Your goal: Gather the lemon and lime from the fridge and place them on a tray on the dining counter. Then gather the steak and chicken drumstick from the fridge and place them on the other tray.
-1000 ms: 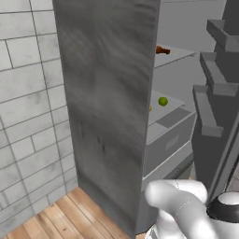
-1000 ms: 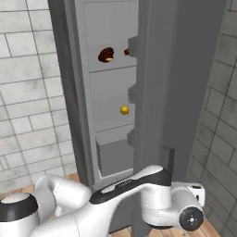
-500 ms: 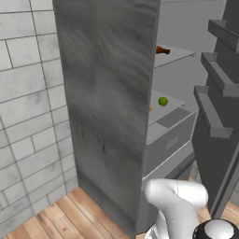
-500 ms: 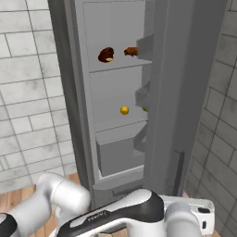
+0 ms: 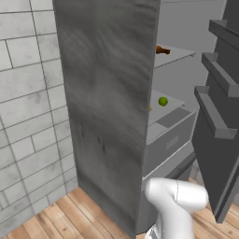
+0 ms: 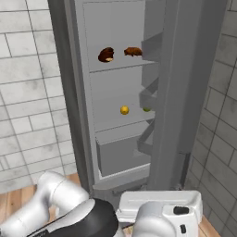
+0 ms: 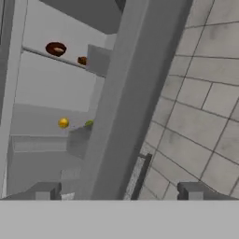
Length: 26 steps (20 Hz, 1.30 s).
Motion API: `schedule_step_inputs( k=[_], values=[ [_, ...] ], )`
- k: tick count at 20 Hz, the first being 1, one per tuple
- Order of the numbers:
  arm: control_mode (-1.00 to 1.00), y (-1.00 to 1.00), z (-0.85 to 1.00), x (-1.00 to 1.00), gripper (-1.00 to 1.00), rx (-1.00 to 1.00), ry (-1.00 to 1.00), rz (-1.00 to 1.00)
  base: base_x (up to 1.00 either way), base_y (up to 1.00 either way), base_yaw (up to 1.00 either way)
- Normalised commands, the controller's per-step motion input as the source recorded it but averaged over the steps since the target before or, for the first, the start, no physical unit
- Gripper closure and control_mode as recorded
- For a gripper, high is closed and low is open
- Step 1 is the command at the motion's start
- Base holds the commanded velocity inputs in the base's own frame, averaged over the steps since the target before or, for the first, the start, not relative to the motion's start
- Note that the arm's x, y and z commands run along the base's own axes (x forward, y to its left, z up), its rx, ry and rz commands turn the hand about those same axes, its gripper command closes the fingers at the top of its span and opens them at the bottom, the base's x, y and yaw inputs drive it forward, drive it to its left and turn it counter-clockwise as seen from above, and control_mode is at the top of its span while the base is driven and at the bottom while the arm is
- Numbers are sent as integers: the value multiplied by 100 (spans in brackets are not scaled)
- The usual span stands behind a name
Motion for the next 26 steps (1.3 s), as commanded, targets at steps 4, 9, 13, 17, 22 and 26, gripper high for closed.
schedule_step_inputs(
  k=[4,9,13,17,22,26],
  values=[
    [-100,92,95,-19,-100,-29,-11,-2,0,0,0],
    [-100,100,90,-5,-100,-30,-8,-5,0,0,0],
    [-100,99,81,2,-100,-33,-2,-11,0,0,0],
    [-100,75,57,36,-100,-34,1,-24,0,0,0],
    [-100,40,27,61,-100,-31,11,-32,0,0,0],
    [-100,11,0,74,-100,-26,14,-33,0,0,0]
  ],
)
